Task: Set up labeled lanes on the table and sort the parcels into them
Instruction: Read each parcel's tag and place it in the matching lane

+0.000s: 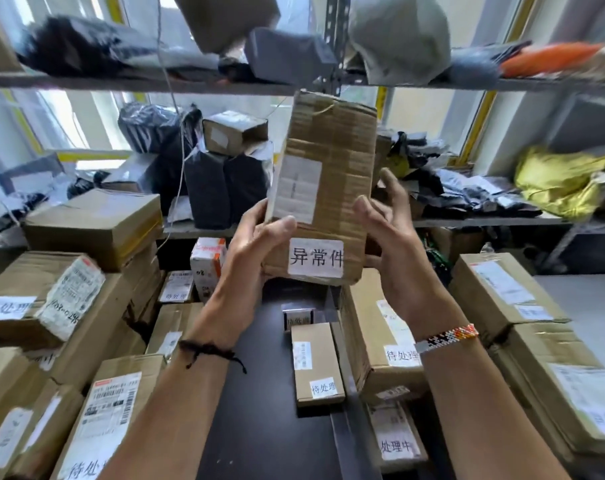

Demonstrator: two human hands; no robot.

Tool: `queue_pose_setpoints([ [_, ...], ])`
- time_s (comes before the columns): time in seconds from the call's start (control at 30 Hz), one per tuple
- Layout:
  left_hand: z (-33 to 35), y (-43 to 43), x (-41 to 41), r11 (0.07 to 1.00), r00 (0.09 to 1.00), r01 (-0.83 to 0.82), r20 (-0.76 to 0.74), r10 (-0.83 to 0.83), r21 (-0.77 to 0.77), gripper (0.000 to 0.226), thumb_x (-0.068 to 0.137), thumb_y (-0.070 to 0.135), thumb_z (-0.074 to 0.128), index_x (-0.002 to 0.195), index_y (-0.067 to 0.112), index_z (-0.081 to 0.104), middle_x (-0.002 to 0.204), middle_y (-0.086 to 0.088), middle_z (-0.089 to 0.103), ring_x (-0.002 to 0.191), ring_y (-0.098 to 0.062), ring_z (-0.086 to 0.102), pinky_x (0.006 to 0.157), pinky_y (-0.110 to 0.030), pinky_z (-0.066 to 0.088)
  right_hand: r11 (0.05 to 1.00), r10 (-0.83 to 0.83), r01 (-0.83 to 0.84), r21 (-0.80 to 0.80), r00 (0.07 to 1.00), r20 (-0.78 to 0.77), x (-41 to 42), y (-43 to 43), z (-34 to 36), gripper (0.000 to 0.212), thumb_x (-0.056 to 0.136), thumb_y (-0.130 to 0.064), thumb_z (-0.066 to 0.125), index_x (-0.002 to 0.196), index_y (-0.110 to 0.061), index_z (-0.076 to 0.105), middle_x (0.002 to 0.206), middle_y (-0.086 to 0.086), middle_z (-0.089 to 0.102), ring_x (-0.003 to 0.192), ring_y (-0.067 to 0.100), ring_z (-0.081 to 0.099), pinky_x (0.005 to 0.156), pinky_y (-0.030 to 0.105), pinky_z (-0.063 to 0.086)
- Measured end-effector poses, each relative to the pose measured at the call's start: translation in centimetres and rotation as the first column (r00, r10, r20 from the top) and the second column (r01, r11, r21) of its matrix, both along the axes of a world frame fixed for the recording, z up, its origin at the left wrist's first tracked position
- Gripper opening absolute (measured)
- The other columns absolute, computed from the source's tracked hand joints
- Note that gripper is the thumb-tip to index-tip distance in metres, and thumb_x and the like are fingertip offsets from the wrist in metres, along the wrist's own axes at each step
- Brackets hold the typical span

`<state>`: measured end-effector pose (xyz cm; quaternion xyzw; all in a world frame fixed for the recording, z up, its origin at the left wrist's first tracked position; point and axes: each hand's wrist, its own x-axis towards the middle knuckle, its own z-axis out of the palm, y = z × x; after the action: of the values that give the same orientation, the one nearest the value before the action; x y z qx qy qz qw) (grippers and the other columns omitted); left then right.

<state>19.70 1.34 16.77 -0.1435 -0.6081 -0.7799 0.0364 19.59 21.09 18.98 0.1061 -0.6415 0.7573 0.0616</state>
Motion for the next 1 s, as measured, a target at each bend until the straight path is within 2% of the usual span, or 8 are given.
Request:
queue_pose_setpoints([
  [0.07, 0.0, 0.7, 0.3, 0.999, 1.0, 0.012, -0.007, -0.012, 0.051, 0.07, 0.084, 0.041, 0.068, 0.147, 0.014, 0.051, 0.127, -0.018, 0.069, 0.111, -0.034, 0.07, 0.081, -0.043, 0.058, 0.995, 0.096, -0.096, -0.039, 0.995, 0.022, 0.3, 0.1, 0.2, 0.07, 0.1, -0.036, 0.067, 0.16, -0.038, 0.03, 0.145, 0.006, 0.064, 0.13, 0.028, 0.064, 0.115, 0.066, 0.041],
  [0.17, 0.3, 1.6, 0.9, 0.998, 1.0, 0.012, 0.0, -0.012, 0.061, 0.082, 0.08, 0.046, 0.071, 0.152, 0.018, 0.044, 0.133, -0.019, 0.067, 0.12, -0.038, 0.066, 0.089, -0.048, 0.054, 0.987, 0.109, -0.109, -0.12, 0.994, -0.006, 0.6, 0.2, 0.5, 0.066, 0.1, -0.023, 0.065, 0.159, -0.03, 0.036, 0.138, 0.013, 0.068, 0.126, 0.039, 0.066, 0.11, 0.068, 0.045],
  [0.43, 0.4, 2.6, 1.3, 0.999, 0.999, 0.041, -0.006, -0.041, -0.006, 0.087, 0.079, 0.049, 0.072, 0.154, 0.019, 0.039, 0.13, -0.008, 0.071, 0.118, -0.027, 0.07, 0.088, -0.043, 0.054, 0.985, 0.076, -0.08, -0.156, 0.997, -0.031, 1.2, 1.4, 0.3, 0.071, 0.094, -0.023, 0.067, 0.158, -0.029, 0.038, 0.134, 0.016, 0.07, 0.123, 0.045, 0.066, 0.105, 0.067, 0.05],
  [0.6, -0.7, 5.4, 0.3, 0.995, 0.994, 0.097, 0.056, -0.096, -0.018, 0.095, 0.078, 0.061, 0.076, 0.156, 0.021, 0.039, 0.138, -0.009, 0.067, 0.129, -0.029, 0.063, 0.113, -0.06, 0.043, 0.991, -0.007, 0.009, -0.134, 1.0, 0.009, 1.9, 4.9, -0.5, 0.069, 0.095, -0.022, 0.068, 0.157, -0.033, 0.04, 0.136, 0.014, 0.069, 0.122, 0.045, 0.066, 0.103, 0.073, 0.047],
  [0.7, -1.4, 9.7, -0.4, 0.982, 0.98, 0.19, 0.065, -0.188, -0.021, 0.079, 0.086, 0.057, 0.069, 0.15, 0.017, 0.049, 0.136, -0.017, 0.066, 0.125, -0.037, 0.064, 0.108, -0.065, 0.047, 0.988, -0.086, 0.091, -0.125, 0.995, 0.047, 2.7, 8.9, -1.2, 0.069, 0.096, -0.022, 0.069, 0.157, -0.032, 0.04, 0.138, 0.016, 0.067, 0.123, 0.045, 0.066, 0.105, 0.073, 0.047],
  [0.77, -1.9, 13.4, -0.2, 0.967, 0.966, 0.253, 0.057, -0.251, -0.024, 0.066, 0.091, 0.052, 0.064, 0.145, 0.015, 0.055, 0.134, -0.018, 0.067, 0.121, -0.038, 0.066, 0.097, -0.055, 0.054, 0.983, -0.133, 0.141, -0.121, 0.989, 0.071, 3.8, 12.2, -1.8, 0.068, 0.098, -0.024, 0.069, 0.158, -0.029, 0.039, 0.138, 0.018, 0.066, 0.123, 0.046, 0.066, 0.105, 0.07, 0.048],
  [0.87, -3.1, 19.4, 1.0, 0.95, 0.949, 0.308, 0.079, -0.304, -0.043, 0.063, 0.094, 0.05, 0.063, 0.142, 0.011, 0.057, 0.134, -0.017, 0.068, 0.124, -0.039, 0.065, 0.093, -0.049, 0.055, 0.972, -0.186, 0.201, -0.123, 0.975, 0.119, 5.9, 17.9, -2.8, 0.057, 0.102, -0.025, 0.065, 0.155, -0.026, 0.045, 0.136, 0.02, 0.067, 0.119, 0.047, 0.067, 0.098, 0.063, 0.056],
  [1.0, -5.3, 27.7, 2.5, 0.937, 0.932, 0.346, 0.134, -0.338, -0.046, 0.065, 0.092, 0.057, 0.064, 0.14, 0.013, 0.06, 0.137, -0.014, 0.068, 0.128, -0.039, 0.062, 0.107, -0.066, 0.047, 0.96, -0.232, 0.252, -0.121, 0.96, 0.155, 7.8, 26.2, -4.3, 0.048, 0.102, -0.029, 0.063, 0.149, -0.022, 0.052, 0.136, 0.016, 0.069, 0.121, 0.043, 0.067, 0.098, 0.058, 0.056],
])
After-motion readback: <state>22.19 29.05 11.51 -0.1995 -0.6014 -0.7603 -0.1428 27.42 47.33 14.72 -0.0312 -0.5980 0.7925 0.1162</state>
